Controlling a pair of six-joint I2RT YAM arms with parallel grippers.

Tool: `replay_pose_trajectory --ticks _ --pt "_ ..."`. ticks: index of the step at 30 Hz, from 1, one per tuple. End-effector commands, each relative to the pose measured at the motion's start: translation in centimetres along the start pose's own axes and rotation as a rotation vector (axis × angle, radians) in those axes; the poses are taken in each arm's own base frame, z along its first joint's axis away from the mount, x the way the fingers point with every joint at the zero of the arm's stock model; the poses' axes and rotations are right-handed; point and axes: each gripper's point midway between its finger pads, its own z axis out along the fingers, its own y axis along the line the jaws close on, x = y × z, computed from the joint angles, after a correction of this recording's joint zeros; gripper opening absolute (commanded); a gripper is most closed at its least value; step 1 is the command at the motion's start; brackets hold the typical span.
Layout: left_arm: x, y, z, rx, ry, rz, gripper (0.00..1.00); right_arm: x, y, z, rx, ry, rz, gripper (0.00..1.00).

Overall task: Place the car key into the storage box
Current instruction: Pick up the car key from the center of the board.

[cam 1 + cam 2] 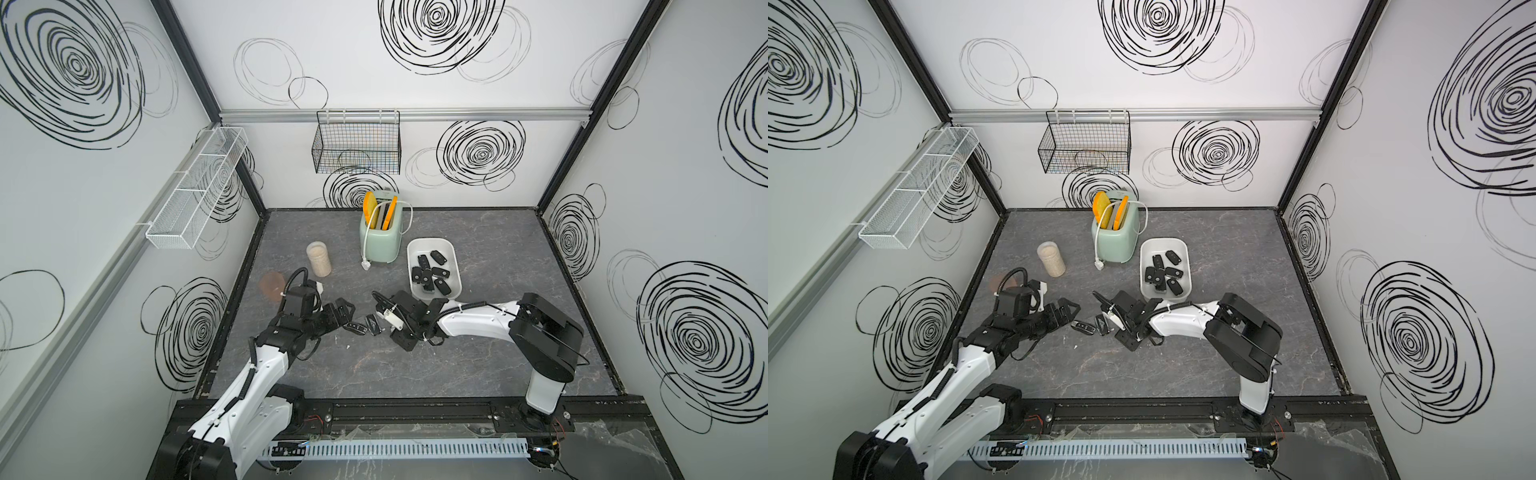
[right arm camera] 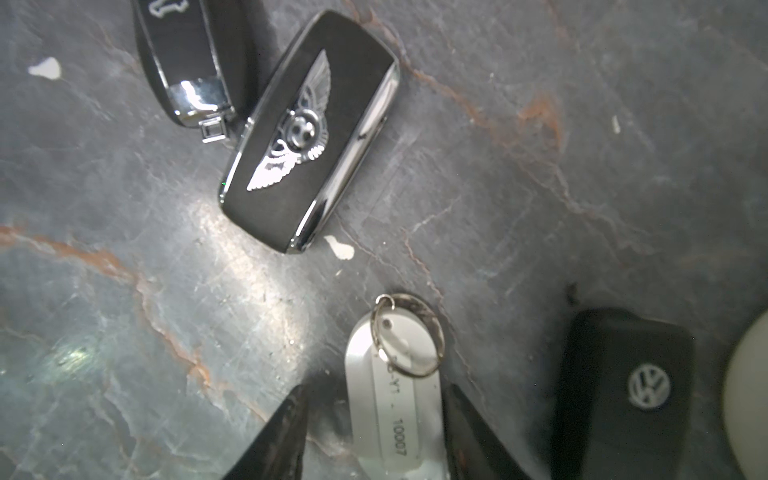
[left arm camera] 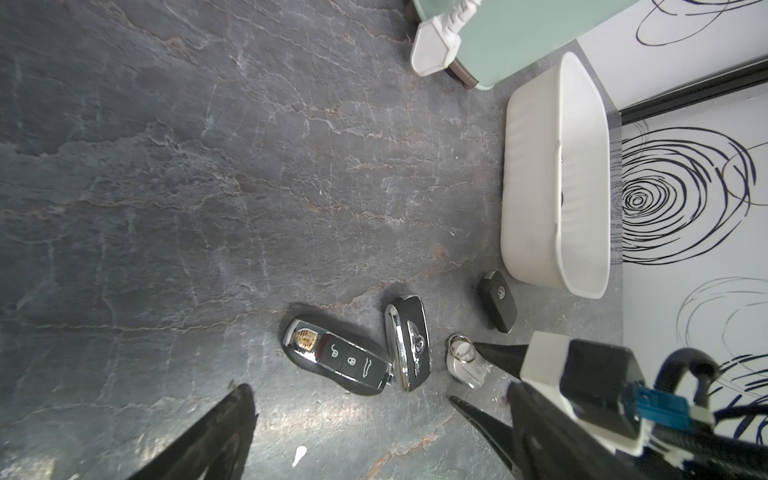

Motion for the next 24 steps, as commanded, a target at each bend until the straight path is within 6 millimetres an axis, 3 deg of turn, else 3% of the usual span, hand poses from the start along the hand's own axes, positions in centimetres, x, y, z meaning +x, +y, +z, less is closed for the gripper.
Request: replay_pose_trajectory --ticks 1,7,12,24 --pt "-0.5 -0.3 -0.3 0.016 -0.023 0.001 0.98 5.3 -0.7 1.3 0.056 0.195 -0.042 0.46" --pt "-0.5 -0.2 -0.3 0.014 -0.026 0.001 0.98 4.7 -0.7 1.4 0.064 0.184 -0.045 0.34" --pt "-0.5 -0.2 -0.3 0.015 -0.027 0.003 0.98 3.5 -0.6 0.8 0.063 0.145 -0.03 0.31" --pt "-0.4 -0.2 -0.3 0.023 -0.027 -0.001 0.98 -2.6 0.3 -5.0 -0.05 -0.11 0.121 0.28"
